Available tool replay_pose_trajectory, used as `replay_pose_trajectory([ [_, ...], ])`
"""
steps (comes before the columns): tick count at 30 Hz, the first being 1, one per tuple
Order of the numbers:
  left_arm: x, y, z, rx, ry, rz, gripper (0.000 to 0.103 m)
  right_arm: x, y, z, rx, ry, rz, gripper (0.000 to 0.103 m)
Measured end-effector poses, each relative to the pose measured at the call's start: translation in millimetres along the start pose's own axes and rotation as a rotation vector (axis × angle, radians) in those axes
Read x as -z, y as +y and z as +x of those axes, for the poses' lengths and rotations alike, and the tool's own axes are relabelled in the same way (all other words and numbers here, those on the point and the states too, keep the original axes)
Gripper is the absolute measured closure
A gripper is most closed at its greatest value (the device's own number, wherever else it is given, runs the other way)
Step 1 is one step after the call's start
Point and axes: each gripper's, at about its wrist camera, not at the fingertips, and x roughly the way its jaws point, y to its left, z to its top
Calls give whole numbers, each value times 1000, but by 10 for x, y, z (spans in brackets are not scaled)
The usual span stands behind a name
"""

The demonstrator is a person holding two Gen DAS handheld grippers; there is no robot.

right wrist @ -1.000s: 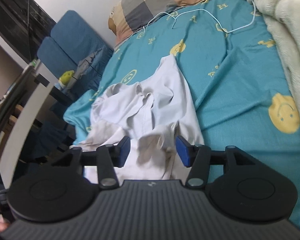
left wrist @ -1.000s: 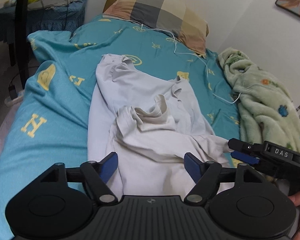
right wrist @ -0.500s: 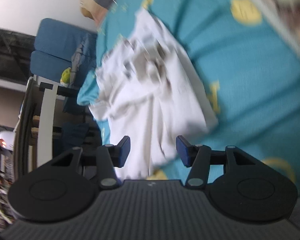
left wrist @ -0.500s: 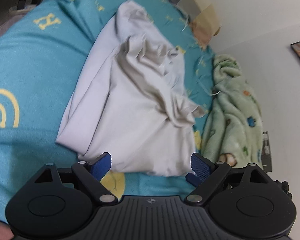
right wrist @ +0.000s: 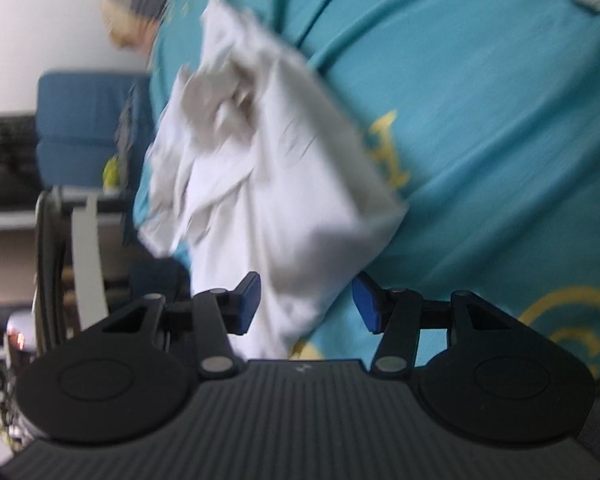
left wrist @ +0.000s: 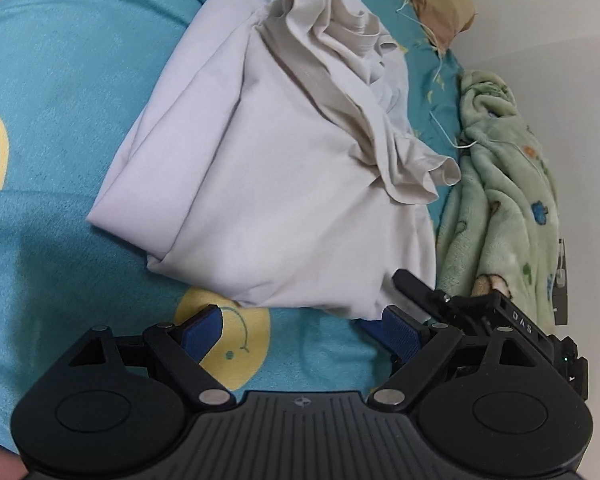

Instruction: Fold clothes

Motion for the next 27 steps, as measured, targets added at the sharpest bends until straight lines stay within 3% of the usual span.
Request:
replay_pose_trajectory([
  [6, 2, 32, 24, 20, -13, -45, 14, -63, -110, 29, -51, -35, 53, 52],
  [9, 9, 55, 43, 31, 0, -78, 14, -73, -82, 23, -70, -50, 35, 81],
  [12, 21, 95, 50, 79, 18, -122, 14, -72, -73, -4, -106, -53, 26, 90],
  [19, 95, 97, 280, 242, 74, -251, 14, -57, 7, -141, -210, -77, 6, 92],
  [27, 106, 102, 641, 356, 2, -374, 14, -85, 43, -300, -272, -107, 18, 92],
])
